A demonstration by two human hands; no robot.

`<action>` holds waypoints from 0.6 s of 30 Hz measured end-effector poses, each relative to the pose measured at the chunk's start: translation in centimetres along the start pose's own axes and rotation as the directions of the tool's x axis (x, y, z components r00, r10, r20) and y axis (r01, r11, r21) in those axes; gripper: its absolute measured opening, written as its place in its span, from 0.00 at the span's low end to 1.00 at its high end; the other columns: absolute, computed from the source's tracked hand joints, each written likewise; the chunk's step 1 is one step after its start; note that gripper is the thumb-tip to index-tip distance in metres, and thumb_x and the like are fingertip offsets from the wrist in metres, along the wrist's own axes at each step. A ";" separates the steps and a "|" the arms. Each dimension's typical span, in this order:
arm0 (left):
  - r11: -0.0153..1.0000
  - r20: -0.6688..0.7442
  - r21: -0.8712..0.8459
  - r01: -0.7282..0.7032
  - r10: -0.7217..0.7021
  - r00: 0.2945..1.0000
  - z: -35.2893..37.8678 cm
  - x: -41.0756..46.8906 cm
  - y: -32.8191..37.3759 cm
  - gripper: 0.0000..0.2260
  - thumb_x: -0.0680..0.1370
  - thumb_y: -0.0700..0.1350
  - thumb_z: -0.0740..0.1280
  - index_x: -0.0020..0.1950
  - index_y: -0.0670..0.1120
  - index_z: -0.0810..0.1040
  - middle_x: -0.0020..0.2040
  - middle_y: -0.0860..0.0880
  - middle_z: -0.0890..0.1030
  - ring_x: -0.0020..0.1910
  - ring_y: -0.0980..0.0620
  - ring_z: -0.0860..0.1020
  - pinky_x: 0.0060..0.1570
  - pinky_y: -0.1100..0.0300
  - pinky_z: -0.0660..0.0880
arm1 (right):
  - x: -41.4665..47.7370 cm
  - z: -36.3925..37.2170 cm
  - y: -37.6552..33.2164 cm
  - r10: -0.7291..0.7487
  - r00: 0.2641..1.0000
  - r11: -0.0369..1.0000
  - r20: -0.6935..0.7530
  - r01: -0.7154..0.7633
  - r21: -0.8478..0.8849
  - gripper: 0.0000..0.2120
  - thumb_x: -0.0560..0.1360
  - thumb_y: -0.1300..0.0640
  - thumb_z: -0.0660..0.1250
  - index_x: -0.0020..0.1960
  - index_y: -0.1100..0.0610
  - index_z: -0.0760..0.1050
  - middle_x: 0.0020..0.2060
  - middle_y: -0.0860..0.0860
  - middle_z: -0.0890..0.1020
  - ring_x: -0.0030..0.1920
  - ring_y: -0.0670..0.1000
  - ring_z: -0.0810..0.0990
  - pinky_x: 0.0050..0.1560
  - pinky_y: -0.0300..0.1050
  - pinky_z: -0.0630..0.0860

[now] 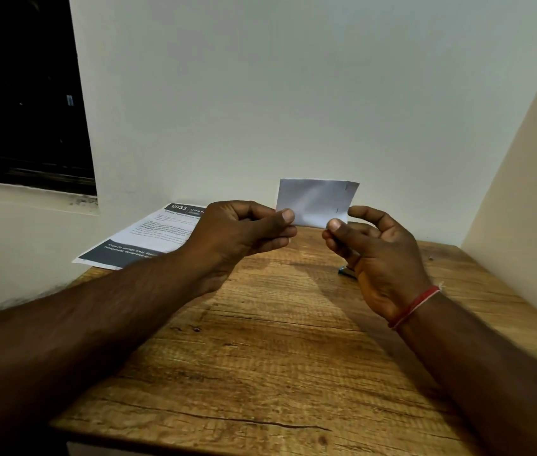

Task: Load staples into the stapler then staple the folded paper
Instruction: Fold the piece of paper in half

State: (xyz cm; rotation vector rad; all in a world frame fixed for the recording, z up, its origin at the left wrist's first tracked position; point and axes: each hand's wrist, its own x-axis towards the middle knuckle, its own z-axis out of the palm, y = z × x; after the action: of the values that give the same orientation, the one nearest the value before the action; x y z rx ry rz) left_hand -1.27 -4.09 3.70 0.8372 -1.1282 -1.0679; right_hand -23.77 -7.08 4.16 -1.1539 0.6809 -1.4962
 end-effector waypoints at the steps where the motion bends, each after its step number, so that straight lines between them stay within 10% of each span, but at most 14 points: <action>1: 1.000 -0.005 -0.005 -0.002 0.002 1.000 0.0 0.0 0.0 0.08 0.79 0.39 0.81 0.51 0.34 0.87 0.48 0.36 0.91 0.57 0.40 0.92 0.59 0.50 0.89 | 0.0 0.1 0.0 -0.017 1.000 1.000 0.001 0.017 -0.013 0.23 0.73 0.69 0.79 0.66 0.61 0.78 0.41 0.59 0.89 0.46 0.57 0.91 0.54 0.49 0.89; 18: 0.978 0.006 0.131 -0.164 0.165 0.986 -0.6 0.7 0.5 0.11 0.74 0.35 0.84 0.49 0.32 0.86 0.48 0.31 0.89 0.49 0.38 0.91 0.57 0.46 0.88 | -0.1 0.2 -0.1 -0.168 0.982 0.980 0.088 0.176 -0.088 0.21 0.70 0.62 0.79 0.62 0.53 0.83 0.37 0.50 0.89 0.49 0.56 0.89 0.55 0.49 0.86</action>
State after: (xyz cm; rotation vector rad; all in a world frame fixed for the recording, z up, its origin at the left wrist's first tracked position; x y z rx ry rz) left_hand -0.51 -4.59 4.17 0.8332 -1.2518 -0.8614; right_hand -23.65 -6.97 4.28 -1.3678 0.6161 -1.5662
